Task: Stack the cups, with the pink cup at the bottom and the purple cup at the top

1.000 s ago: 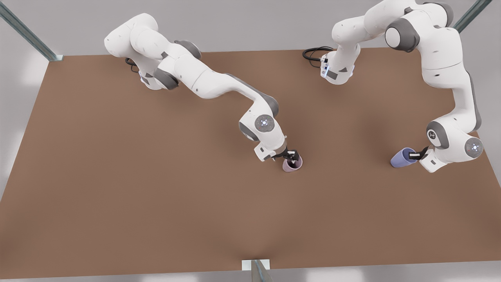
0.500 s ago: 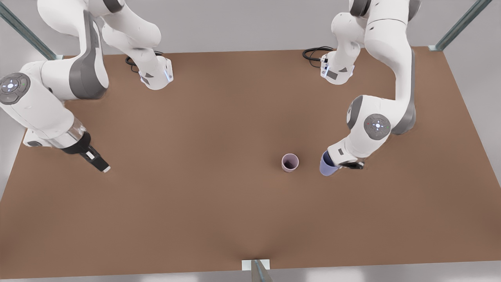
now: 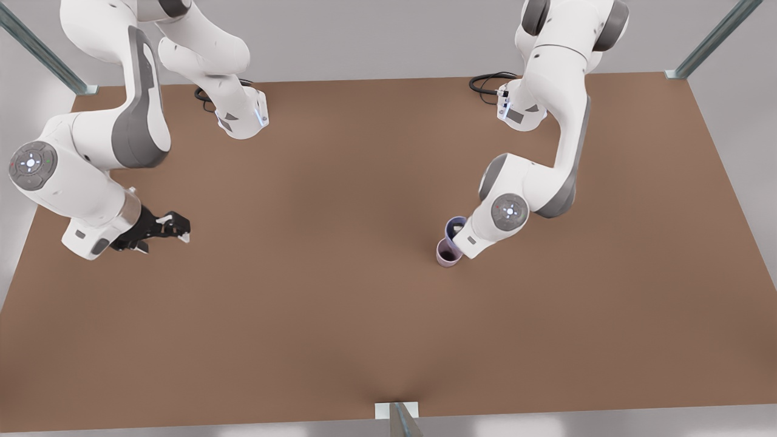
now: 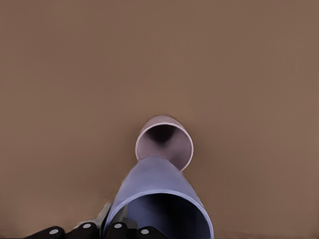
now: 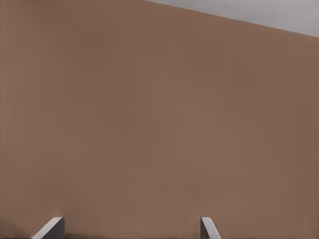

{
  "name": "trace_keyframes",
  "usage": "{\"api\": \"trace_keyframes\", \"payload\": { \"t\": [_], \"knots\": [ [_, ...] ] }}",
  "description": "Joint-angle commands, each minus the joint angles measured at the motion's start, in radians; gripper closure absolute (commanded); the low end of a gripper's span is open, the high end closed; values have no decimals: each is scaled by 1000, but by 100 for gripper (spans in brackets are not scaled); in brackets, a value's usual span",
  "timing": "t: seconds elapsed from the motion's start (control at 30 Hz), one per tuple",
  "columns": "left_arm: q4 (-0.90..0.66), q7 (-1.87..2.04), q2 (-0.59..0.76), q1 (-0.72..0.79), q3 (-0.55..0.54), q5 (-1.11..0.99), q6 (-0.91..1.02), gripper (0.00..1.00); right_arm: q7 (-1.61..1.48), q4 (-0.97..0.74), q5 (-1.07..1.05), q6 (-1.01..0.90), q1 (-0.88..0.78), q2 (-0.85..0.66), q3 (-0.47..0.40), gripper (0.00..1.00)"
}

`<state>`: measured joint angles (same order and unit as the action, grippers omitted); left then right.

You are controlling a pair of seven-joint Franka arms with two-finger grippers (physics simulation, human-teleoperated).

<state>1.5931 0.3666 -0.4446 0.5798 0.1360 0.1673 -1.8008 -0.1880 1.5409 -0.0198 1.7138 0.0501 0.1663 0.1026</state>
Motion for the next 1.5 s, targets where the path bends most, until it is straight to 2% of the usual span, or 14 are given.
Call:
{"api": "trace_keyframes", "payload": {
  "t": [0.0, 0.03, 0.1, 1.07, 1.1, 1.13, 1.17, 1.47],
  "knots": [
    [4, 413, 1, 11, -1, 31, -3, 79, -39, -19, 8, -106, 14, -1, -9, 0],
    [4, 413, -2, 20, -1, 31, -11, 79, 111, -25, 8, -117, 10, 6, -8, 0],
    [4, 420, -5, 22, -1, 31, -42, 79, 197, -21, 11, -108, 16, 4, -27, 0],
    [61, 403, -52, 11, 1, 20, -190, 79, 196, -19, -6, -86, 22, 10, -35, 0],
    [61, 403, -54, 11, 1, 20, -190, 52, 196, -19, -6, -86, 22, 10, -35, 0],
    [61, 405, -54, 11, 1, 23, -190, 16, 196, -18, -6, -86, 22, 10, -35, 0],
    [61, 405, -54, 11, 1, 23, -190, 0, 196, -19, -6, -86, 22, 10, -35, 0],
    [61, 400, -51, 11, 1, 21, -186, 0, 196, -18, -19, -86, 28, 9, -35, 0]
  ]
}}
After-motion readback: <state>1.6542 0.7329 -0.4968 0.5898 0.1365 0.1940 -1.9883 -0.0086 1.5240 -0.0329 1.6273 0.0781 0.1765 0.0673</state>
